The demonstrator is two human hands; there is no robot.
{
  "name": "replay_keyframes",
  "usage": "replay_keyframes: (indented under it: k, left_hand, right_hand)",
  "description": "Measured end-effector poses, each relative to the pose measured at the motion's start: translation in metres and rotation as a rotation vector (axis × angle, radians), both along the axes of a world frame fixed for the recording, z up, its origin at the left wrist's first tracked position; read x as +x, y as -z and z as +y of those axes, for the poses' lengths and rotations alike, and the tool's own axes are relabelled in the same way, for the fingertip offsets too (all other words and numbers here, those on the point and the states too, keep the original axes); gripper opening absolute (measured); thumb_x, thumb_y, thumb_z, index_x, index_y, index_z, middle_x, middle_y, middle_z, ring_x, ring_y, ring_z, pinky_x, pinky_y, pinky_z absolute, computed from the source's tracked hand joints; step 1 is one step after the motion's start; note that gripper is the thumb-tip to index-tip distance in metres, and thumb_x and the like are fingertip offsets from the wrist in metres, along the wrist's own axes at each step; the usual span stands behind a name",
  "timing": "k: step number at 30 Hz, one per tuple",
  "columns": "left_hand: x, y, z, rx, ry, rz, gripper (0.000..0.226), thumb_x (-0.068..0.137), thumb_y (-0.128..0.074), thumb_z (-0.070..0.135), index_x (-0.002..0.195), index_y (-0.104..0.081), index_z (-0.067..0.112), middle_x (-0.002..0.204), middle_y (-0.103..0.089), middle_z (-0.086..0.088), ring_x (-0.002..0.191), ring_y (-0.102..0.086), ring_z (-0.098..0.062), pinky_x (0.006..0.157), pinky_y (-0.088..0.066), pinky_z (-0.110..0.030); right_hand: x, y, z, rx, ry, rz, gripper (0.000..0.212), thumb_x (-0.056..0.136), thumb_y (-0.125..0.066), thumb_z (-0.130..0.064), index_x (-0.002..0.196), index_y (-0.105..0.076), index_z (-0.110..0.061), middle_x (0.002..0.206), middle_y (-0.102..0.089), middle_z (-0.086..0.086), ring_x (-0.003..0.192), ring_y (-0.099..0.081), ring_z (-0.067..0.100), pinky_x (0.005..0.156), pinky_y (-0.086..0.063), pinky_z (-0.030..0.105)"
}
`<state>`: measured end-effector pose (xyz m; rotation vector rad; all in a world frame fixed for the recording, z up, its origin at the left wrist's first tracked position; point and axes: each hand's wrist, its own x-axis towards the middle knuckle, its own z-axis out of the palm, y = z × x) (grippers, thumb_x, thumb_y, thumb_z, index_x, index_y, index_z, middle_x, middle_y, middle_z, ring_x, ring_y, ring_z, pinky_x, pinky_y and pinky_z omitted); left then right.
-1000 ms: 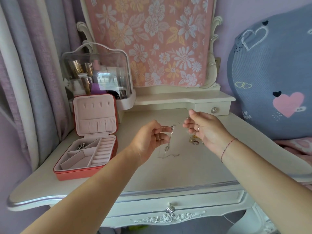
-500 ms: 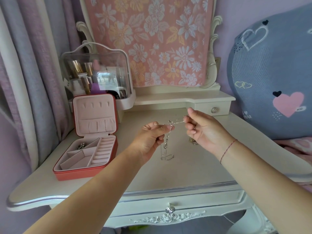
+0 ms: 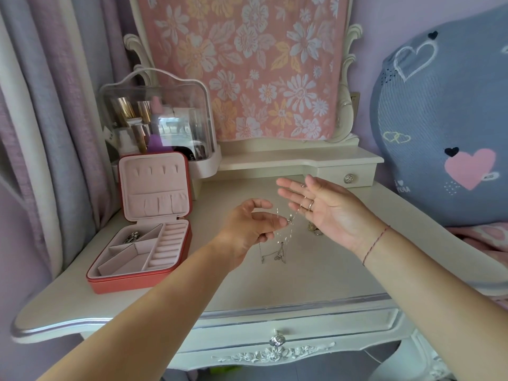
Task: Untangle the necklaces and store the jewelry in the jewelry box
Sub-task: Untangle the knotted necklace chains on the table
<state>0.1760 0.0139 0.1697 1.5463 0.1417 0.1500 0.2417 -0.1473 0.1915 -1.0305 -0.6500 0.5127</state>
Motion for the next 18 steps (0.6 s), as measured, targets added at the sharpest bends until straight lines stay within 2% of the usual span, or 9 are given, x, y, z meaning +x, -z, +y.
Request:
replay_keyframes:
  k: [3,6,8,10,14,18]
  left_hand:
    - [-0.001,0.000,-0.001,0.036,0.046,-0.035,0.063,0.080,-0.074,-0.001,0.132,-0.047,0.023,0.077,-0.071,0.000,0.053,-0.051,-0.008,0.062,-0.040,-0.023]
    - [-0.002,0.001,-0.001,0.093,0.086,-0.082,0.077,0.082,-0.071,-0.003,0.141,-0.036,0.032,0.077,-0.069,0.001,0.054,-0.052,-0.005,0.061,-0.037,-0.023]
    - [-0.001,0.002,-0.001,0.131,0.093,-0.095,0.072,0.084,-0.068,-0.004,0.141,-0.038,0.029,0.076,-0.067,0.002,0.053,-0.048,-0.005,0.060,-0.037,-0.021]
    - [0.000,0.001,-0.001,0.191,0.091,-0.096,0.061,0.086,-0.066,-0.003,0.136,-0.047,0.025,0.076,-0.064,0.004,0.054,-0.046,-0.005,0.058,-0.037,-0.017]
    - [0.003,0.001,0.000,0.386,0.071,-0.070,0.028,0.090,-0.064,0.003,0.113,-0.069,0.020,0.080,-0.063,0.006,0.060,-0.051,0.004,0.061,-0.039,-0.007]
    - [0.003,0.007,0.000,0.545,0.082,-0.011,0.023,0.092,-0.064,0.009,0.111,-0.072,0.016,0.089,-0.068,0.008,0.073,-0.057,0.005,0.073,-0.043,-0.005]
  right_hand:
    - [0.004,0.004,-0.001,-0.005,-0.024,-0.002,0.016,0.066,-0.077,-0.042,0.074,-0.072,-0.029,0.132,-0.060,0.011,0.122,-0.058,0.024,0.101,-0.041,0.036]
    - [0.010,0.009,-0.001,-0.022,0.009,0.023,0.047,0.047,-0.091,-0.049,0.084,-0.073,-0.026,0.131,-0.061,0.005,0.121,-0.058,0.022,0.104,-0.040,0.037]
    - [0.014,0.012,-0.001,-0.045,0.052,0.035,0.068,0.038,-0.093,-0.052,0.094,-0.068,-0.021,0.131,-0.062,0.001,0.122,-0.057,0.019,0.103,-0.041,0.037]
    - [0.015,0.012,-0.002,-0.060,0.075,0.042,0.077,0.034,-0.093,-0.054,0.098,-0.065,-0.020,0.131,-0.062,-0.001,0.124,-0.056,0.017,0.100,-0.042,0.035]
    - [0.016,0.013,-0.004,-0.060,0.085,0.054,0.076,0.032,-0.093,-0.054,0.095,-0.065,-0.021,0.129,-0.063,-0.002,0.124,-0.054,0.014,0.097,-0.042,0.034]
    - [0.017,0.014,-0.006,-0.058,0.092,0.062,0.072,0.031,-0.094,-0.053,0.090,-0.067,-0.022,0.128,-0.063,-0.002,0.123,-0.055,0.012,0.096,-0.042,0.033]
